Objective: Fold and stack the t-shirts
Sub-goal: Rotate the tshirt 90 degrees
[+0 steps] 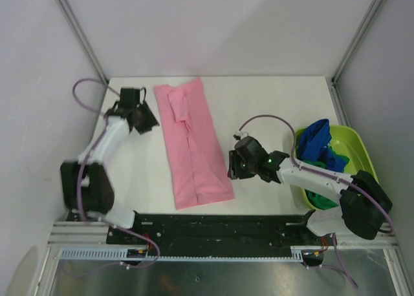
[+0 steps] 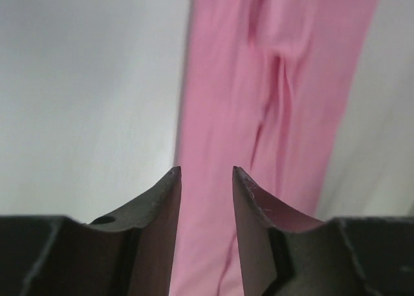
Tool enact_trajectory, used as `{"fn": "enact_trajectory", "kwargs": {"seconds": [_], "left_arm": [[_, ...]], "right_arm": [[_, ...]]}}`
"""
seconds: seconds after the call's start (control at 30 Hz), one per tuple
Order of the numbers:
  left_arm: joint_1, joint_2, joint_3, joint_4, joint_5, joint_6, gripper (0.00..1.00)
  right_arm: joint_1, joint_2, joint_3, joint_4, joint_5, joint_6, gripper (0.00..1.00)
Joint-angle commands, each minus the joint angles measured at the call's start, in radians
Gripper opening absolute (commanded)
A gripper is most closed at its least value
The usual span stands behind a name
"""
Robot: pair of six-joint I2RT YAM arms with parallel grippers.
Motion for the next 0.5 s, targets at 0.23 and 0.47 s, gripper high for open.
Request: {"fn": "enact_trajectory", "kwargs": {"seconds": [0.23, 0.47], "left_arm": [[-0.259, -0.675, -0.736, -0.012, -0.067, -0.316, 0.33], [-0.433, -0.767, -0.851, -0.057, -0.091, -0.452, 0.33]], "right_arm": [[0.07, -0.129, -0.157, 0.031, -0.031, 0.104, 0.45], [0.076, -0.117, -0.212, 0.093, -0.074, 0.125, 0.45]]}}
